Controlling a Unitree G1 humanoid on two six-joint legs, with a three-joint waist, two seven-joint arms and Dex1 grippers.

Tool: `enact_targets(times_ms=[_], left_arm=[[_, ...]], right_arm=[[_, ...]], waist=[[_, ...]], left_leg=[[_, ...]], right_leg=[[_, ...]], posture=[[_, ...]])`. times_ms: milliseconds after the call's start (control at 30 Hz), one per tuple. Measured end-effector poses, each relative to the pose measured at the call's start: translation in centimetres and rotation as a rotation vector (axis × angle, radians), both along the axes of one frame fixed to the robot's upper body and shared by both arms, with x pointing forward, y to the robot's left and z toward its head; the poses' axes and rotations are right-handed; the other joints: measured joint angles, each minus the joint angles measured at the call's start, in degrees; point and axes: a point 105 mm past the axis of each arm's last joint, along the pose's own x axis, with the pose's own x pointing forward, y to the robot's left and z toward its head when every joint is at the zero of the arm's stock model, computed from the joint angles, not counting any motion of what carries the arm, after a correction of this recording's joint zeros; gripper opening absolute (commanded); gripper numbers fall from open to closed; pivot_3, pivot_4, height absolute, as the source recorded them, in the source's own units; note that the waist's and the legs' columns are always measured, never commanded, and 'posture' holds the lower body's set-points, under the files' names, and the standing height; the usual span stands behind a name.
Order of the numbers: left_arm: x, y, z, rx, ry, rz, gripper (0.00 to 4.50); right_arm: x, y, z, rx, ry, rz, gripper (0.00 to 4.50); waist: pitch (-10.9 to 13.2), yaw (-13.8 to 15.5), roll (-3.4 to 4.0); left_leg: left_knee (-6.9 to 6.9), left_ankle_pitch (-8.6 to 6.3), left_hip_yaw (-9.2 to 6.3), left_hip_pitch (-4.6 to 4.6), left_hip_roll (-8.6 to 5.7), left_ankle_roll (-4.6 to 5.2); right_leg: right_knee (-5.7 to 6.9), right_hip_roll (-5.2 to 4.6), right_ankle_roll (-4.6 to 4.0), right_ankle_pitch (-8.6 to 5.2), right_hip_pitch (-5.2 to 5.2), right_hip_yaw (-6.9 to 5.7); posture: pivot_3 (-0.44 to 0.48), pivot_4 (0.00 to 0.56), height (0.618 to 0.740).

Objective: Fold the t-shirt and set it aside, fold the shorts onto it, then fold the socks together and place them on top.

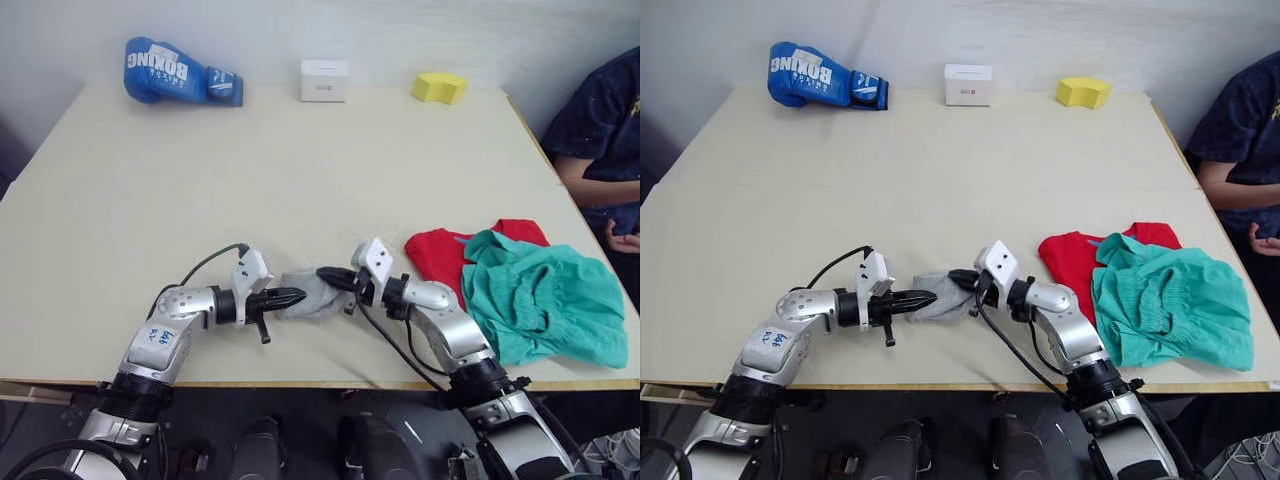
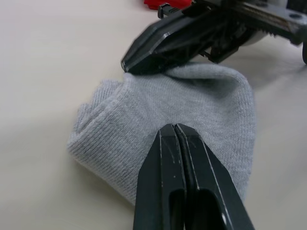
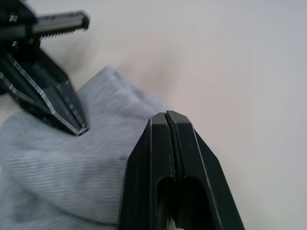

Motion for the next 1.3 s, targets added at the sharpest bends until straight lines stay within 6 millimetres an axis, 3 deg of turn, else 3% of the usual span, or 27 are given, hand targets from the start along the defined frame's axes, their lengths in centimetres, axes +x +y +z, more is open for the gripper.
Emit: enact_targets(times_ms=[133,267,400,433,633,867,967,1200,1300], left_arm=[[-0.1,-0.1,0.0,-0.011,-0.017,-0.003,0.0],[-0.1,0.1,-0.1,-0.015,-0.021,0.002,0.0],[0.0,0.3,-0.2,-0.017,-0.027,0.008,0.0],[0.1,0.3,-0.3,-0.017,-0.028,0.007,0.0],[0.1,0.4,-0.3,-0.019,-0.034,0.007,0.0],[0.0,0.6,-0.4,-0.019,-0.04,0.012,0.0],[0.0,0.6,-0.5,-0.02,-0.043,0.017,0.0],[-0.1,0.8,-0.6,-0.022,-0.042,0.023,0.0],[-0.1,1.1,-0.5,-0.016,-0.042,0.022,0.0]], right_arm=[[-1.3,-2.3,1.7,0.139,0.172,0.039,1.63],[-2.9,-4.9,1.7,0.164,0.446,0.031,2.99],[-3.8,-5.5,1.5,0.213,0.657,0.017,4.4],[-4.0,-5.3,1.4,0.211,0.69,0.025,4.45],[-4.5,-3.0,0.4,0.128,0.842,0.056,4.45],[-3.6,1.8,0.6,0.075,0.87,0.102,4.45],[-3.1,2.8,0.5,0.07,0.87,0.098,3.86],[-2.6,2.5,-0.5,0.07,0.9,0.054,1.36],[-2.8,2.8,-0.1,0.082,0.883,0.075,0.37]], waist=[[0.0,0.1,0.02],[0.0,0.1,0.03],[-0.1,-0.1,0.13],[-0.1,-0.1,0.13],[-0.1,-0.1,0.16],[-0.1,-0.3,0.2],[-0.2,-0.4,0.23],[-0.2,-0.5,0.23],[-0.2,-0.6,0.23]], left_leg=[[-0.02,0.01,-0.01,-0.06,-0.01,0.15],[-0.02,-0.01,-0.02,-0.07,-0.02,0.18],[-0.02,0.0,-0.02,-0.05,0.0,0.18],[-0.02,0.0,-0.01,-0.05,0.0,0.18],[-0.03,0.02,0.01,-0.08,-0.01,0.21],[-0.03,0.02,0.02,-0.07,0.0,0.22],[-0.03,0.02,0.03,-0.06,0.0,0.22],[-0.08,0.02,0.04,-0.08,0.0,0.22],[-0.08,0.02,0.04,-0.06,0.01,0.22]], right_leg=[[-0.06,-0.08,0.0,0.0,-0.02,0.0],[-0.06,-0.12,0.0,0.0,-0.03,-0.01],[-0.03,-0.11,-0.04,0.0,-0.07,-0.01],[-0.03,-0.11,-0.05,0.0,-0.08,-0.01],[-0.04,-0.11,-0.04,0.0,-0.1,0.0],[-0.01,-0.09,-0.03,0.01,-0.1,0.0],[-0.01,-0.09,-0.03,0.01,-0.09,0.0],[-0.01,-0.08,-0.03,0.01,-0.12,0.0],[-0.01,-0.08,-0.03,0.01,-0.1,0.0]], posture=[[0.0,0.15,0.74],[0.0,0.15,0.74],[0.0,0.15,0.74],[0.0,0.15,0.74],[0.0,0.15,0.74],[0.0,0.15,0.74],[0.0,0.15,0.74],[0.0,0.15,0.74],[0.0,0.15,0.74]])
